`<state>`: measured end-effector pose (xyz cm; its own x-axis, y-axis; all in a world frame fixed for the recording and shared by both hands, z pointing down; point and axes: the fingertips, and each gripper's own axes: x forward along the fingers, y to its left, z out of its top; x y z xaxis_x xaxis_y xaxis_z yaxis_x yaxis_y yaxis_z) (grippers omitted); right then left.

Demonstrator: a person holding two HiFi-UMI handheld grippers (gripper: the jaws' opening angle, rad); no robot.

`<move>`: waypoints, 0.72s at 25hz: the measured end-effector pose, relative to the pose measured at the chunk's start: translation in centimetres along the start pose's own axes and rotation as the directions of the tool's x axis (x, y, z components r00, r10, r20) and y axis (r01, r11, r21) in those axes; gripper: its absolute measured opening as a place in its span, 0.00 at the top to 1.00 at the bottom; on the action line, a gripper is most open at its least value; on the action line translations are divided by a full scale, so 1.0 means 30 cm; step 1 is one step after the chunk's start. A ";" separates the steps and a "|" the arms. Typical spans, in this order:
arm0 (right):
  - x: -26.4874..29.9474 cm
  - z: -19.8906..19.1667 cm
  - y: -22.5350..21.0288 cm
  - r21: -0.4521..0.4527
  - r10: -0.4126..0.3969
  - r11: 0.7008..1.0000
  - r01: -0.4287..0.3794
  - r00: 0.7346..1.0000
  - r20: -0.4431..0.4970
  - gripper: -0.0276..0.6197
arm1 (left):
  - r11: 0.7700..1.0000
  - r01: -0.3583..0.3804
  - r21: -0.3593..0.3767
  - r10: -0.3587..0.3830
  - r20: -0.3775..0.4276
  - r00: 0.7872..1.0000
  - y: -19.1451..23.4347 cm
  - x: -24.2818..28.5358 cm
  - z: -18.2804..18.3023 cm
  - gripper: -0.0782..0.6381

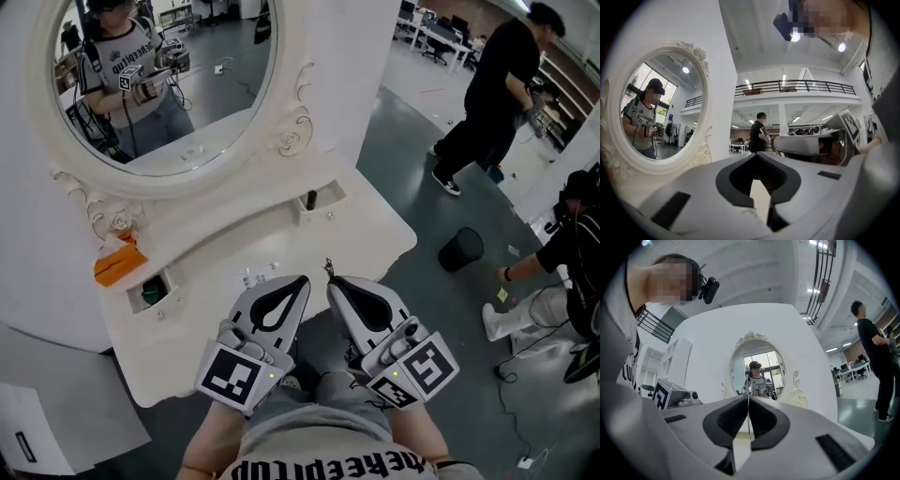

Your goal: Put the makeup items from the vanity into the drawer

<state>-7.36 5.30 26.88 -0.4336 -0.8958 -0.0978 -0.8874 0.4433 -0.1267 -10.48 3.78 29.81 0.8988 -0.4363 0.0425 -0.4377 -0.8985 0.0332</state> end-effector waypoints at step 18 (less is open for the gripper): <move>-0.040 0.000 -0.153 -0.003 -0.035 0.999 0.035 0.999 -0.008 0.91 | 1.000 0.029 0.000 -0.029 -0.007 1.000 -0.027 0.156 -0.008 0.87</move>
<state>-2.77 4.34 27.57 -0.4038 -0.9109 -0.0851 -0.9023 0.4119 -0.1274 -5.92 2.49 30.23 0.9108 -0.4101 0.0482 -0.4118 -0.9106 0.0343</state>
